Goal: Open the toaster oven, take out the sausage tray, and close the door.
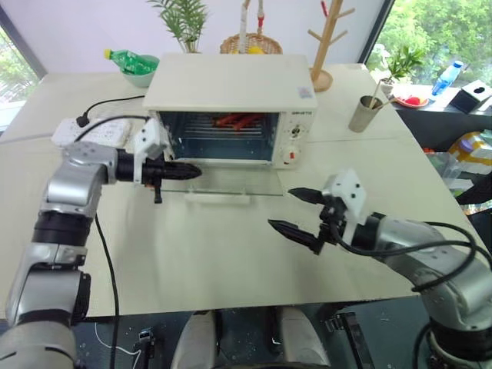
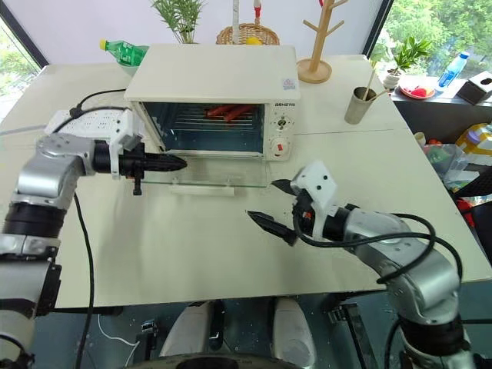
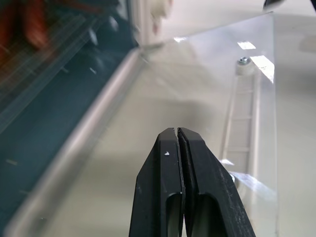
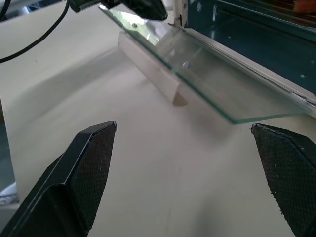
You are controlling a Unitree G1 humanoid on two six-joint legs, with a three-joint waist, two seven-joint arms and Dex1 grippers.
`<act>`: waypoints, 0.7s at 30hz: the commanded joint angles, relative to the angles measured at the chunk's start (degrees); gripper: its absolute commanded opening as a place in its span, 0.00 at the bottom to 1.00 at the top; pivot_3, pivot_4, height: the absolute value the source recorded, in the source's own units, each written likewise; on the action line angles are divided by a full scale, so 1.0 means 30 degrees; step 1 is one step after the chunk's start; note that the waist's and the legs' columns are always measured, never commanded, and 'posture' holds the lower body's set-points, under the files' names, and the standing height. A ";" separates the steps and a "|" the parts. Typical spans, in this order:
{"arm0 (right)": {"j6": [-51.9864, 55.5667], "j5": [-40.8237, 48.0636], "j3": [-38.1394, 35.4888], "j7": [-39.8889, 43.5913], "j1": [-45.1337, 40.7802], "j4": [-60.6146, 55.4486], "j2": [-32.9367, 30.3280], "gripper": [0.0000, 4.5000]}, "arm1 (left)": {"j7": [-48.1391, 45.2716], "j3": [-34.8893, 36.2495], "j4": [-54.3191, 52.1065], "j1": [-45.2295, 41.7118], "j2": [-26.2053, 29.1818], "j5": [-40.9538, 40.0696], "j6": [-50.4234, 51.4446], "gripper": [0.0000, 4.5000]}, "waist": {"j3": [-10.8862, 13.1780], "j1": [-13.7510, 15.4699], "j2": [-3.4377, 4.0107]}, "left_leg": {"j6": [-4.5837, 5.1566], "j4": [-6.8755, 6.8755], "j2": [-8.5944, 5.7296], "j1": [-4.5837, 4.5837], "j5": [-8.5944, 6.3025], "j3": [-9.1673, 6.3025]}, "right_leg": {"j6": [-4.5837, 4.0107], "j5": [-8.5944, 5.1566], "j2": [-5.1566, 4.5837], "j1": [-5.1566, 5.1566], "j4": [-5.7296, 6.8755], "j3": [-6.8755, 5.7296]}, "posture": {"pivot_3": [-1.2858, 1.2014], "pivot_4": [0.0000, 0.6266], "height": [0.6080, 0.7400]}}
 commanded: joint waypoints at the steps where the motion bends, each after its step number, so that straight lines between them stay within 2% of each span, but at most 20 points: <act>1: 0.0171 0.0824 -0.1466 -0.0260 -0.0003 -0.1243 -0.0848 1.00 | 0.0637 -0.0063 -0.1028 0.0670 -0.0264 -0.0031 0.0109 0.01 | -0.0002 0.0010 -0.0010 | 0.0000 0.0003 -0.0001 0.0000 0.0000 0.0000 | 0.0001 0.0000 0.0000 0.0003 -0.0003 -0.0001 | 0.52 0.24 1.00; 4: -0.0055 -0.0141 -0.1518 -0.0921 -0.0995 -0.0685 -0.1792 1.00 | 0.1580 -0.0244 -0.0781 0.1568 -0.0959 0.0388 -0.0478 0.01 | -0.0006 0.0017 -0.0005 | 0.0000 0.0012 -0.0002 -0.0001 0.0000 -0.0003 | 0.0000 0.0000 -0.0002 0.0011 -0.0011 -0.0002 | 0.52 0.24 1.00; 7: -0.1178 -0.2173 0.0040 -0.1432 -0.2626 0.0585 -0.2506 1.00 | 0.2721 -0.0277 -0.0115 0.2112 -0.1808 0.0842 -0.1149 0.01 | -0.0015 -0.0005 -0.0010 | 0.0000 0.0014 -0.0009 0.0010 0.0000 0.0018 | 0.0000 -0.0001 -0.0020 0.0012 -0.0016 0.0006 | 0.52 0.24 1.00; 14: -0.3348 -0.5799 0.4070 -0.2115 -0.6256 0.4036 -0.1496 1.00 | 0.4298 -0.0308 0.0642 0.2321 -0.2400 0.1509 -0.2255 0.01 | -0.0024 -0.0010 -0.0018 | 0.0001 0.0012 -0.0009 0.0014 0.0001 0.0008 | 0.0000 0.0001 -0.0007 0.0014 -0.0009 0.0002 | 0.52 0.24 1.00; 17: -0.4927 -0.7582 0.5889 -0.1635 -0.7479 0.5475 -0.1197 1.00 | 0.3754 0.0406 -0.1011 0.2334 -0.1754 0.0241 -0.0885 0.01 | -0.0023 -0.0025 -0.0019 | 0.0001 0.0016 -0.0012 0.0012 0.0001 0.0011 | 0.0000 0.0002 -0.0010 0.0014 -0.0008 0.0002 | 0.52 0.24 1.00; 21: -0.7433 -1.0414 0.8274 -0.1311 -0.9207 0.7970 -0.0628 1.00 | 0.2591 0.2398 -0.4899 0.2235 0.0053 -0.3291 0.3089 0.01 | 0.0001 -0.0143 -0.0042 | 0.0001 0.0005 0.0000 -0.0003 0.0001 0.0002 | 0.0000 0.0001 0.0000 -0.0006 -0.0004 -0.0003 | 0.52 0.24 1.00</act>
